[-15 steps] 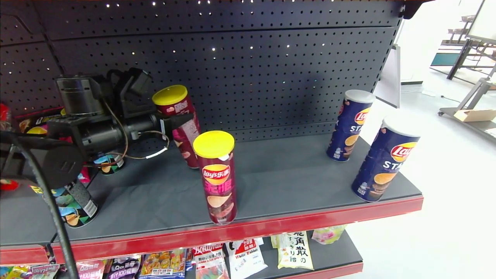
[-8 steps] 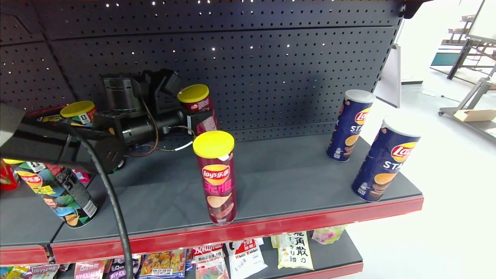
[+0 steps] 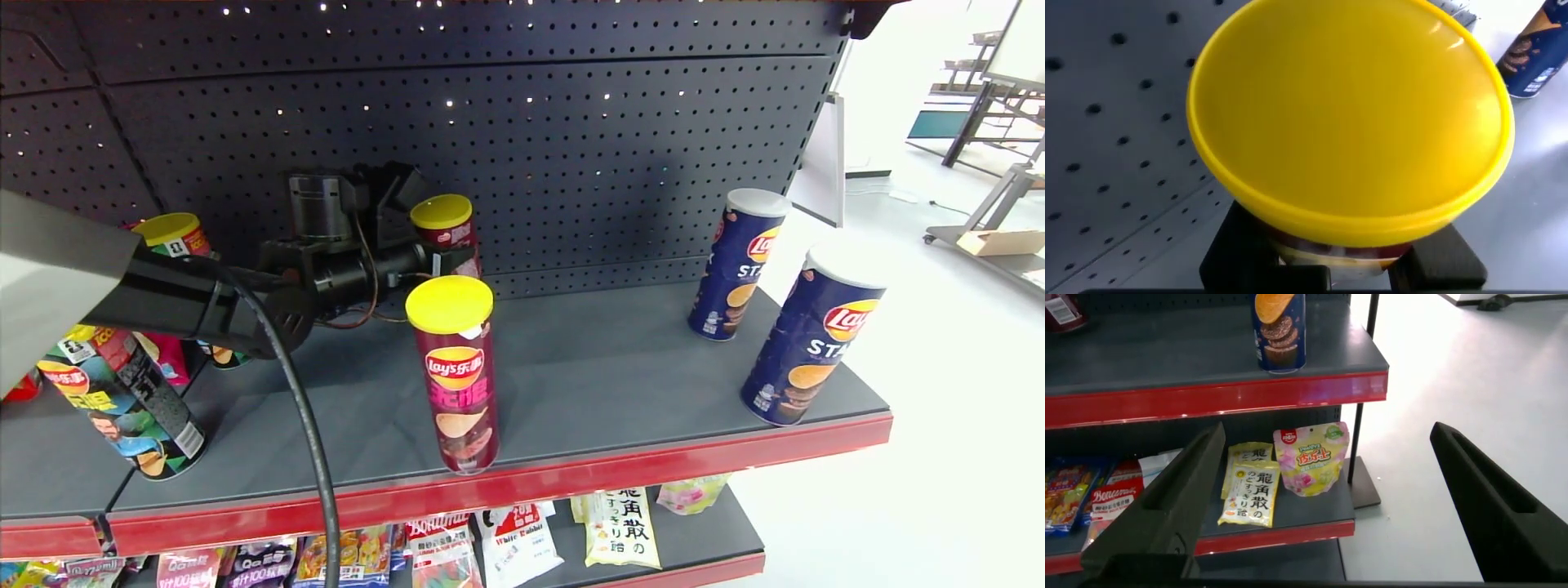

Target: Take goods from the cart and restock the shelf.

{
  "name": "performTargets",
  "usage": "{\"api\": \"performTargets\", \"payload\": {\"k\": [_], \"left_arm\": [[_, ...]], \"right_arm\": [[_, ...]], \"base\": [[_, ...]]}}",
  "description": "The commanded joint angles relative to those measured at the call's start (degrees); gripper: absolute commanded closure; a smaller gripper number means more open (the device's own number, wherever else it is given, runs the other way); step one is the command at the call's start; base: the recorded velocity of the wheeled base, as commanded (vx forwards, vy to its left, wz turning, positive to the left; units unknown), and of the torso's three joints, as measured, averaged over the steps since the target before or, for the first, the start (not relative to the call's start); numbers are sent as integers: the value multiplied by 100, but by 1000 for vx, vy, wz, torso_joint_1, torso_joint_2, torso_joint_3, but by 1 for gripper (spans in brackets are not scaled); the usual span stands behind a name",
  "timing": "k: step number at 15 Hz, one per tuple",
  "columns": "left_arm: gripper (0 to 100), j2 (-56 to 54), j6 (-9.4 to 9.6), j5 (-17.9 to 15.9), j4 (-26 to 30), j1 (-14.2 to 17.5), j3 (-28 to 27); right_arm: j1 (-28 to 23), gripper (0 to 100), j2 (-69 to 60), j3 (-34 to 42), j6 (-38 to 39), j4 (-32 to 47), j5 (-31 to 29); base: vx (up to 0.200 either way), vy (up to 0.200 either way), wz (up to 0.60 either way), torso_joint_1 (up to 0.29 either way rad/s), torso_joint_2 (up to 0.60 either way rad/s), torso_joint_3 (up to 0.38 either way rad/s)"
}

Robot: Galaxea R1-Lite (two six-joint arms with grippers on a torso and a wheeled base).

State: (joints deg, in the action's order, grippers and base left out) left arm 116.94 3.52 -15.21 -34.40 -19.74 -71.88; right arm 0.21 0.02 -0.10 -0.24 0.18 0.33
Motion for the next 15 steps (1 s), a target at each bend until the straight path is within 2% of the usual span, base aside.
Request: {"api": "performTargets", "payload": {"k": [1,13,15], "left_arm": [[100,92,-1,1,12,-65,-116],[100,180,52,1,399,-92,-389],[100,171,114,1,399,-92,-397]], "right_arm": [[-3,0,-2,1,-2,-1,2],[-3,0,-2,1,-2,-1,2],[-3,0,-2,10,-2,-1,2]], "base": [[0,0,0,0,0,0],[0,0,0,0,0,0],[0,0,0,0,0,0]]}}
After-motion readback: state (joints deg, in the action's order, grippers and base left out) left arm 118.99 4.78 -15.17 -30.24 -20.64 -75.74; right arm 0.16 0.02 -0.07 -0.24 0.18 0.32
